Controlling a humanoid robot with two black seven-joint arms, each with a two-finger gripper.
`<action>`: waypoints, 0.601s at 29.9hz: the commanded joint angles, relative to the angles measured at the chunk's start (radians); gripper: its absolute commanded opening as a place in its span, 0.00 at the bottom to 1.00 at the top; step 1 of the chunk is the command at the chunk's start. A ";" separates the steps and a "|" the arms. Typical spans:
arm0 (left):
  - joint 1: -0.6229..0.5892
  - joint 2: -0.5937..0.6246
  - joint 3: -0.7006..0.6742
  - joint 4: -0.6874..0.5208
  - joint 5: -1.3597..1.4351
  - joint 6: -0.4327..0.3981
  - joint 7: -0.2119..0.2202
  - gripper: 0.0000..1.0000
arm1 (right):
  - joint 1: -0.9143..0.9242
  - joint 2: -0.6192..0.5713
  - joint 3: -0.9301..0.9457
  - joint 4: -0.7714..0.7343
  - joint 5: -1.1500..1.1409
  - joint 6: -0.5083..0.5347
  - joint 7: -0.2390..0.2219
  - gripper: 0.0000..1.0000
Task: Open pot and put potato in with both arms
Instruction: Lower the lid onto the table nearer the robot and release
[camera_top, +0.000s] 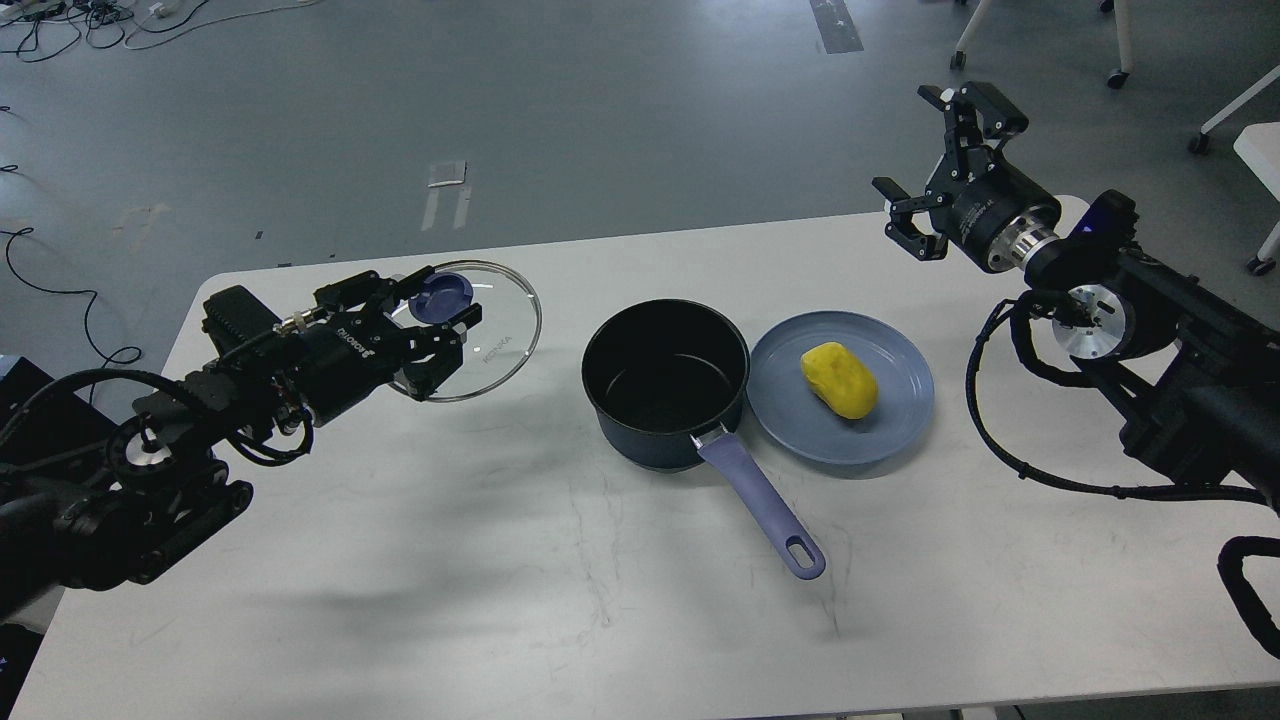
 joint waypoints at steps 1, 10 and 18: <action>0.035 0.002 0.000 0.002 0.000 0.000 0.000 0.66 | -0.001 -0.001 0.000 0.001 0.000 0.000 0.000 1.00; 0.114 -0.016 0.000 0.011 0.000 0.000 0.000 0.66 | -0.003 -0.001 0.000 0.002 0.000 0.000 0.000 1.00; 0.149 -0.034 0.002 0.026 -0.001 0.000 0.000 0.67 | 0.002 -0.006 0.000 0.005 0.001 -0.002 0.000 1.00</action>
